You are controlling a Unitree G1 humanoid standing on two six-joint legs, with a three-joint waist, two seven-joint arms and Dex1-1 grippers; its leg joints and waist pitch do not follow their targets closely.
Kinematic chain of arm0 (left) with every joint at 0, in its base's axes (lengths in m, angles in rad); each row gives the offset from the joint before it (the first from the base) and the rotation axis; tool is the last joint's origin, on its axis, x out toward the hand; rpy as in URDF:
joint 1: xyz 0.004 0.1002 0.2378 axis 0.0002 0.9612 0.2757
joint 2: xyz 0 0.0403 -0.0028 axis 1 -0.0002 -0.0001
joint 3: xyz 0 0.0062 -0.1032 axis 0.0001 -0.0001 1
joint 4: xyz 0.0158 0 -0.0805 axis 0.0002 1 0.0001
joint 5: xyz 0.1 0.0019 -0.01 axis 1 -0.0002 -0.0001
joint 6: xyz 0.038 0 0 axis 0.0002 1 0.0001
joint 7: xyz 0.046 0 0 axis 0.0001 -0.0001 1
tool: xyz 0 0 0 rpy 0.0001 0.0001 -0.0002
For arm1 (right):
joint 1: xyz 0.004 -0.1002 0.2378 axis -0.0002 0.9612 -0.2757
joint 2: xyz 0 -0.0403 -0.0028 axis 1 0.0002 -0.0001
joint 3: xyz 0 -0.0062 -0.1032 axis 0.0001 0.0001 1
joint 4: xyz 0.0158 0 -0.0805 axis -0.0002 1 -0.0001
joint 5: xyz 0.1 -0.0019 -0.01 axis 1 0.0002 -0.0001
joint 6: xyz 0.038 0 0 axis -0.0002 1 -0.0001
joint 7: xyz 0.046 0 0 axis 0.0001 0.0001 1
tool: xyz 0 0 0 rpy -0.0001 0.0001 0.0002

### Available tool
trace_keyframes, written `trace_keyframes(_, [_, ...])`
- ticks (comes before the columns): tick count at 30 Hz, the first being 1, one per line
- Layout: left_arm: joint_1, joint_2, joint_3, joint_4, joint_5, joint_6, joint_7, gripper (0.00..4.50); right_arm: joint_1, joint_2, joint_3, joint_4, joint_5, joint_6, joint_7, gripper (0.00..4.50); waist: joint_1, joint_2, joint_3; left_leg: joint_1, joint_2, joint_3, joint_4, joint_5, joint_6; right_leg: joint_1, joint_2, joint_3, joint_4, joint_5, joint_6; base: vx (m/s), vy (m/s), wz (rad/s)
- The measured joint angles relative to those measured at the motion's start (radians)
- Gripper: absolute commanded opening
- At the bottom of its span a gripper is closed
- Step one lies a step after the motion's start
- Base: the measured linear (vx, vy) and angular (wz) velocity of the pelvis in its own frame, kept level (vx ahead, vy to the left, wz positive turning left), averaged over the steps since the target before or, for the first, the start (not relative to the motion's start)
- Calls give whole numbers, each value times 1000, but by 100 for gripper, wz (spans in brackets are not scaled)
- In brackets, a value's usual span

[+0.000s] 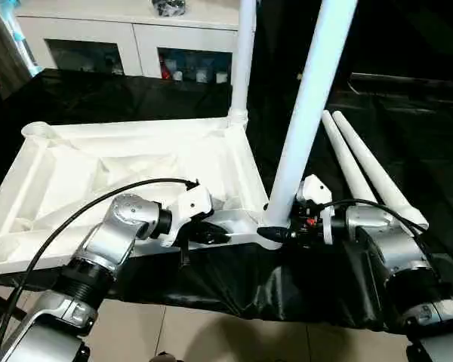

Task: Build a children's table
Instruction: Rotate leg to tighten

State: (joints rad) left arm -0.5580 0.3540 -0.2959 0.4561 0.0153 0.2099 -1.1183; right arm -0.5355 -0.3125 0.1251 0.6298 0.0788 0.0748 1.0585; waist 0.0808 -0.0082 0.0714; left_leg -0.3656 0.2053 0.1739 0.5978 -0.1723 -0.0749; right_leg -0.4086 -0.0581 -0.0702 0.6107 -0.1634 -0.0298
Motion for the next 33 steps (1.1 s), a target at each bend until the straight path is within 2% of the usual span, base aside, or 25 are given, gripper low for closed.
trace_keyframes(4, [-23,-46,11,43,21,13,98,0,-39,52,-19,64,-21,-1,-184,272,-18,0,0,3,0,0,1,0,0,3,0,0,-1,-3,5,0,0,0])
trace_keyframes(6, [-66,-104,24,106,50,32,206,0,-93,122,-69,152,-34,13,-366,272,-25,0,0,4,-1,0,2,0,0,3,0,0,-1,-3,5,0,0,0])
trace_keyframes(10, [-93,-171,32,150,62,56,325,0,-142,190,-128,225,-32,24,-574,272,-25,0,0,5,-1,0,2,0,0,4,0,0,-1,-3,5,0,0,0])
trace_keyframes(13, [-94,-187,39,151,69,58,349,0,-151,216,-151,250,-32,-4,-635,272,-24,0,0,4,-1,0,1,0,0,4,0,0,-1,-3,5,0,0,0])
trace_keyframes(15, [-95,-187,40,149,70,57,350,0,-151,218,-158,256,-28,-17,-634,328,-24,0,0,3,-1,0,0,0,0,4,0,0,-1,-2,4,0,0,0])
trace_keyframes(19, [-94,-176,37,145,74,45,331,0,-150,210,-167,258,-8,-24,-569,379,-24,1,0,2,-1,0,-1,0,0,3,0,0,-1,0,1,0,0,0])
trace_keyframes(22, [-88,-164,34,137,74,36,310,0,-143,199,-156,258,-12,-43,-519,389,-26,1,0,1,0,0,-1,0,0,2,0,0,-1,0,1,0,0,0])
trace_keyframes(25, [-63,-122,25,100,63,17,243,0,-120,155,-119,231,-12,-60,-396,389,-28,1,0,0,0,0,-1,0,0,0,0,0,-1,0,1,0,0,0])
trace_keyframes(33, [-36,-44,3,41,36,-2,83,0,-75,71,-54,158,-6,-76,-132,389,-20,1,0,-1,0,0,-1,0,0,0,0,0,-1,0,1,0,0,0])
